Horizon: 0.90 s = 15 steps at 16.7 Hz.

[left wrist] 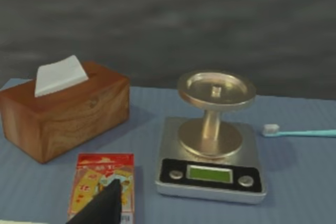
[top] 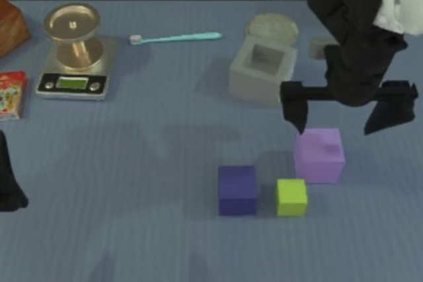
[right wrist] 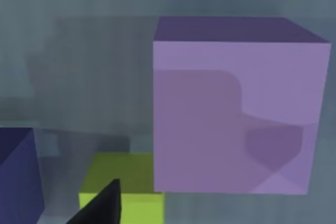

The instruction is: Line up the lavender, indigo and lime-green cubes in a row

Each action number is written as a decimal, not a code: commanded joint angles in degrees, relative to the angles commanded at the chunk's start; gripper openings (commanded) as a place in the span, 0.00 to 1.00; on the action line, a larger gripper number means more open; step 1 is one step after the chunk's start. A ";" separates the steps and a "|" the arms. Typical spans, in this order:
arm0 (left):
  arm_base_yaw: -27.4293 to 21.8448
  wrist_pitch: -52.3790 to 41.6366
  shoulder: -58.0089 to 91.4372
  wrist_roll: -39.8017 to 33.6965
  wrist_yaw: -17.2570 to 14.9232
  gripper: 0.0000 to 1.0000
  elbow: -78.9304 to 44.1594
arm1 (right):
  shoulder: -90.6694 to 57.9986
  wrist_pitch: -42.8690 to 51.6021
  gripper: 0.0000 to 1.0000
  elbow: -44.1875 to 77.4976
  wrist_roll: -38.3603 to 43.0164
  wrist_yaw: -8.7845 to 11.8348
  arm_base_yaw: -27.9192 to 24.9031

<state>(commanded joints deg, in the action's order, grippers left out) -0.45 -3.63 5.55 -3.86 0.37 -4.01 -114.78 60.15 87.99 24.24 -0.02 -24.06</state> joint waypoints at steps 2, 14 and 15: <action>1.10 2.46 -3.70 2.63 -0.25 1.00 2.78 | -3.76 1.76 1.00 3.36 0.84 -0.09 -0.76; 1.59 3.63 -5.55 3.86 -0.37 1.00 4.01 | -8.27 -4.12 1.00 1.08 1.18 -0.12 -1.09; 1.59 3.63 -5.55 3.86 -0.37 1.00 4.01 | -9.33 -6.79 1.00 -0.26 1.23 -0.13 -1.11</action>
<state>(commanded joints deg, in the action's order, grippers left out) 1.15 0.00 0.00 0.00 0.00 0.00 -124.11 53.36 87.73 25.48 -0.16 -25.17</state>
